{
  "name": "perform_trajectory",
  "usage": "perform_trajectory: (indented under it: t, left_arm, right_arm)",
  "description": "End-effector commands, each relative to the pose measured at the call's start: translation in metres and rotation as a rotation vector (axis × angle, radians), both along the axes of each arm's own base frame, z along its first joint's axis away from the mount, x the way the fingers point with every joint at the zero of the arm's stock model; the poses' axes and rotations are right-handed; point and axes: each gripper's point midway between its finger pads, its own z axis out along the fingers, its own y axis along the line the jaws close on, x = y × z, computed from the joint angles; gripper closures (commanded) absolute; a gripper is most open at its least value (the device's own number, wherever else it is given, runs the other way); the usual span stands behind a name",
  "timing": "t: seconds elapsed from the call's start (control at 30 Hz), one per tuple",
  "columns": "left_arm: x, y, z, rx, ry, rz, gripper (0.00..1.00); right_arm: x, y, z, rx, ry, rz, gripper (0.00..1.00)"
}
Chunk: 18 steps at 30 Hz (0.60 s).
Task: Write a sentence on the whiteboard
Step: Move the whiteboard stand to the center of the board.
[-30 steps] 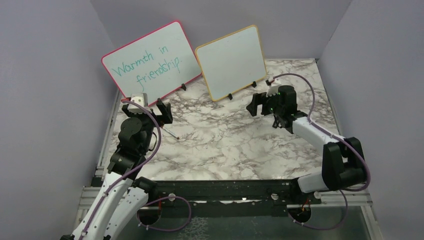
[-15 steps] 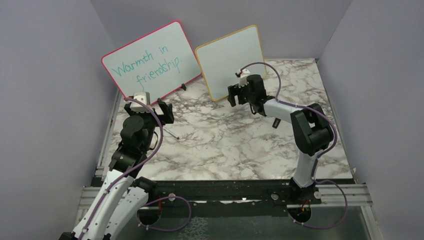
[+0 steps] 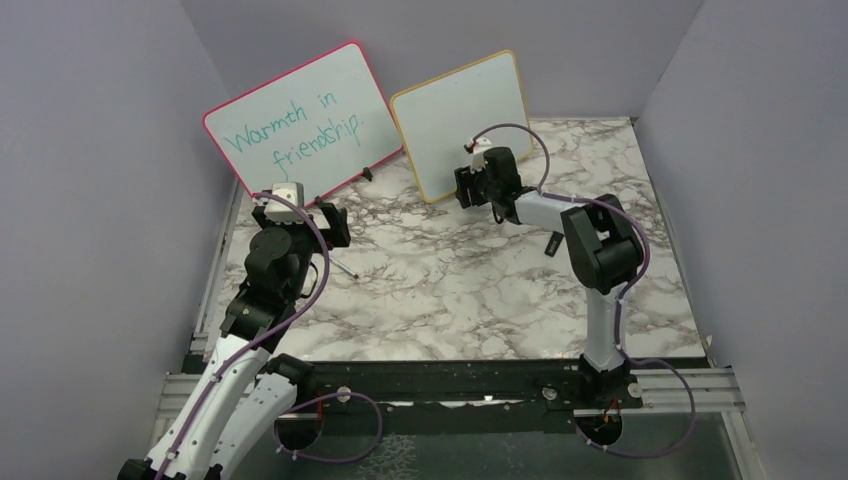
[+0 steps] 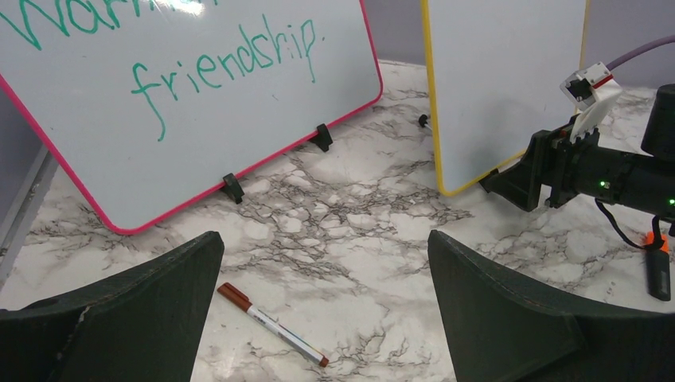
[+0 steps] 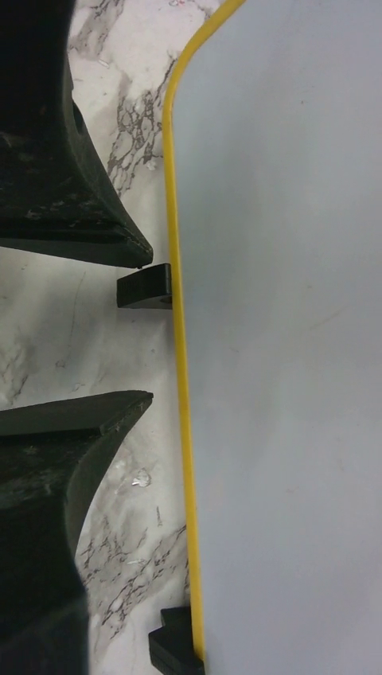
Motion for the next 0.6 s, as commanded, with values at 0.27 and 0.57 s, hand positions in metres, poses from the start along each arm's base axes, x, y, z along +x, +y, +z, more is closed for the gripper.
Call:
perform_trajectory:
  t: [0.27, 0.57]
  left_arm:
    - [0.001, -0.002, 0.005, 0.000, -0.021, -0.022, 0.01]
    - [-0.001, -0.002, 0.007, -0.002, -0.028, -0.024, 0.01]
  right_arm:
    - [0.016, 0.012, -0.006, 0.027, -0.005, 0.021, 0.61]
    - [-0.013, 0.012, -0.007, 0.028, 0.019, 0.039, 0.93]
